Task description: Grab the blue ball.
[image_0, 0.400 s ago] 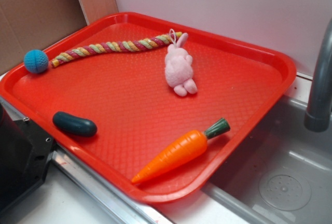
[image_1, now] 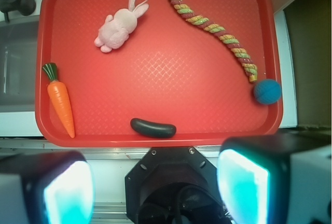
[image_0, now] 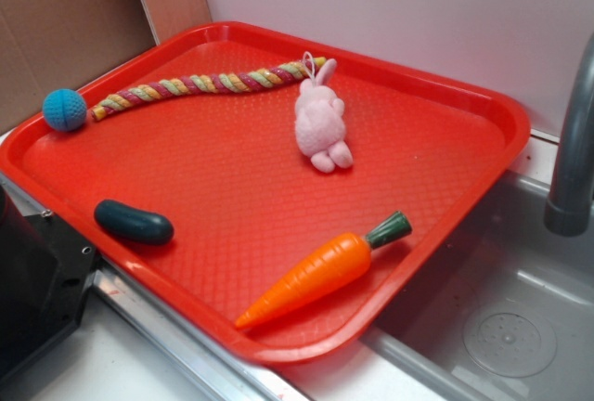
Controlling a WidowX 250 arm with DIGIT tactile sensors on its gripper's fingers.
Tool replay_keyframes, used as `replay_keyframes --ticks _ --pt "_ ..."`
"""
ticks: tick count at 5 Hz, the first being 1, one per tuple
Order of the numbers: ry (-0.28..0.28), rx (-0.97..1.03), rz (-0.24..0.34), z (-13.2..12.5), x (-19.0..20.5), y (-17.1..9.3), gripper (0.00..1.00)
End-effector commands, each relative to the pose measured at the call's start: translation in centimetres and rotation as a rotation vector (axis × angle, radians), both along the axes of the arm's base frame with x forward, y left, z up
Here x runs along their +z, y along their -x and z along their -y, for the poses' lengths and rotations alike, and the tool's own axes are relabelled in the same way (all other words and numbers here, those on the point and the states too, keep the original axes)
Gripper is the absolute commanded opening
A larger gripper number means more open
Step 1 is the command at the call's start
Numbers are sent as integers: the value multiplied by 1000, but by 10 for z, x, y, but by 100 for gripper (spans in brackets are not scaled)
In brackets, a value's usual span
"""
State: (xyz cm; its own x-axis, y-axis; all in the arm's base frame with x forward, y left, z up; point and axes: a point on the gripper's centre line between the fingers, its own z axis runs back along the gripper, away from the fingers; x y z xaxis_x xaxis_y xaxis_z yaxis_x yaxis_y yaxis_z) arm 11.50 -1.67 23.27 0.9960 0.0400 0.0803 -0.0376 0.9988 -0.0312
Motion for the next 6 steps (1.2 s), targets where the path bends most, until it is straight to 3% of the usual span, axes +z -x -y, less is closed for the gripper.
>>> replay_keyframes --ticks 1,3,5,6 --pt "19 315 91 -20 -6 -21 100" --pt "-2 812 238 -67 -35 -39 100" --pt "-61 1270 301 -114 -74 -43 100" --pt "-100 1356 321 -136 -94 -44 100"
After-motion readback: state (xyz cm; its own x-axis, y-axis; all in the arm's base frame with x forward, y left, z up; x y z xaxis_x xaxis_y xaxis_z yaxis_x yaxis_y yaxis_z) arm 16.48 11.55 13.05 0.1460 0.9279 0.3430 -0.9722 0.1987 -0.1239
